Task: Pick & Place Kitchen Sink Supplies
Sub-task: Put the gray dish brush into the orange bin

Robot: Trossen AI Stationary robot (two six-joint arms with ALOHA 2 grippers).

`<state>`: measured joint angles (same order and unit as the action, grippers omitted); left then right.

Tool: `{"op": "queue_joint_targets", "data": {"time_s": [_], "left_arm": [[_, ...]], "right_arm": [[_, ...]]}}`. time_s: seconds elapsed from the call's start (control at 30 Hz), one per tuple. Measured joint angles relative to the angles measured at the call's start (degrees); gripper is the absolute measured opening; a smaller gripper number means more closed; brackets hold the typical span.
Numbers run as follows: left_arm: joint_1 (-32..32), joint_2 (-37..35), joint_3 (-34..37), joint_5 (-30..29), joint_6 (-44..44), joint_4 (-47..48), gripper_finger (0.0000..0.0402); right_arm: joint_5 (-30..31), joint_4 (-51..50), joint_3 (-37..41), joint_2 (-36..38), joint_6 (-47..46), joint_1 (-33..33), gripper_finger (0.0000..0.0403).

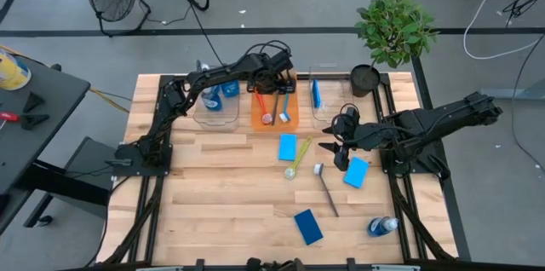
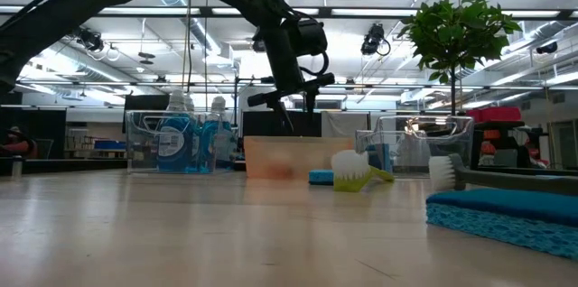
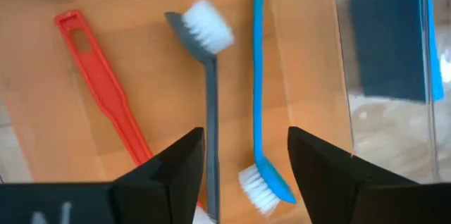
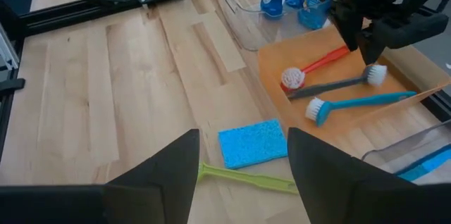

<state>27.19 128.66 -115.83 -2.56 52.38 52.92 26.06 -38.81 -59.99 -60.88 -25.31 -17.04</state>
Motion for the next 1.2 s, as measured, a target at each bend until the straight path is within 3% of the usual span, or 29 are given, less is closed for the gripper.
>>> {"op": "queue_joint_targets", "data": {"time_s": [0.2, 0.67, 0.97, 1.2], "left_arm": [[-1.1, -0.6, 0.0, 3.8, -6.5, 0.1, 0.0211], [-6.9, -10.8, 0.0, 4.5, -25.5, -0.9, 0.0209], [-11.4, -18.0, 0.0, 4.2, -28.5, -1.8, 0.0209], [-17.2, -23.5, -0.1, 4.5, -32.0, -3.2, 0.0209]], "right_arm": [[0.0, 0.0, 0.0, 0.0, 0.3, 0.0, 0.0217], [-0.6, -0.1, 0.0, 0.0, 1.0, 0.0, 0.0217], [-7.4, -0.4, 0.0, 0.0, 2.3, 0.0, 0.0217], [-16.6, -3.3, 0.0, -0.1, 3.7, 0.0, 0.0217]]}}
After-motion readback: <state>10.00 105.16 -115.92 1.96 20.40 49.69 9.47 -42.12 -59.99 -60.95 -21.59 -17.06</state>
